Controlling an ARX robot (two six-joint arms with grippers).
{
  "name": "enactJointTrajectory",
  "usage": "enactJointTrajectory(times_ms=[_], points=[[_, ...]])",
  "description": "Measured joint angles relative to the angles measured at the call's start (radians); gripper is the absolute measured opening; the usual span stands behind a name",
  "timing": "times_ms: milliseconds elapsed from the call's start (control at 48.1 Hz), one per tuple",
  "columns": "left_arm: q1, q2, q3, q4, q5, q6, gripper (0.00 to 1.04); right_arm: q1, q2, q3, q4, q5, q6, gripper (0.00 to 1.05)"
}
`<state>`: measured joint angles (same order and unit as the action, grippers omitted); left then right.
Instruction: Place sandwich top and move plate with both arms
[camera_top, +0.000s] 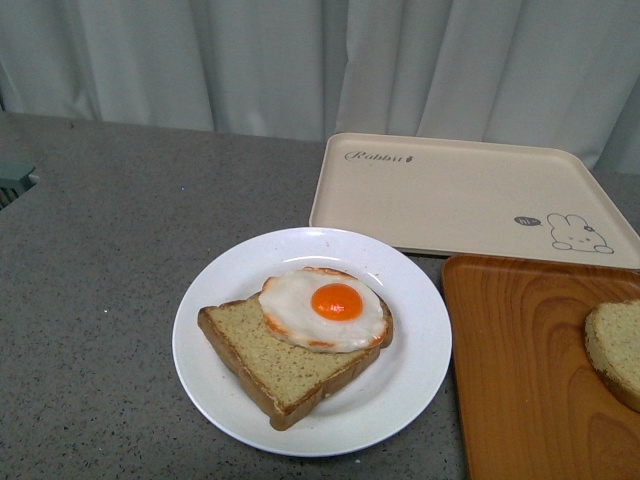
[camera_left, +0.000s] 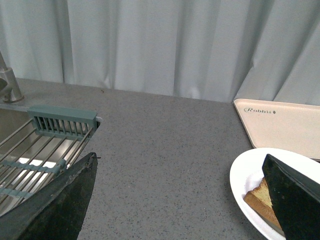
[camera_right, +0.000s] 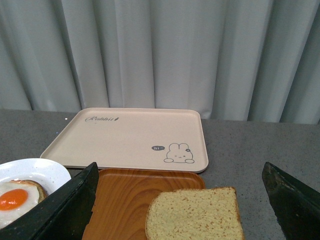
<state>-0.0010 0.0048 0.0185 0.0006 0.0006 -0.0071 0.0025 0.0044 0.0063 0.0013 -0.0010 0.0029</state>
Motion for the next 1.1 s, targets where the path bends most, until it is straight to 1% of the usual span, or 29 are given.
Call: enactJointTrajectory(times_ms=[1102], points=[[0.0,0.0,0.0,0.0,0.0,0.0,0.98,0.0,0.0,0.0,0.0,0.0,0.0,0.96]])
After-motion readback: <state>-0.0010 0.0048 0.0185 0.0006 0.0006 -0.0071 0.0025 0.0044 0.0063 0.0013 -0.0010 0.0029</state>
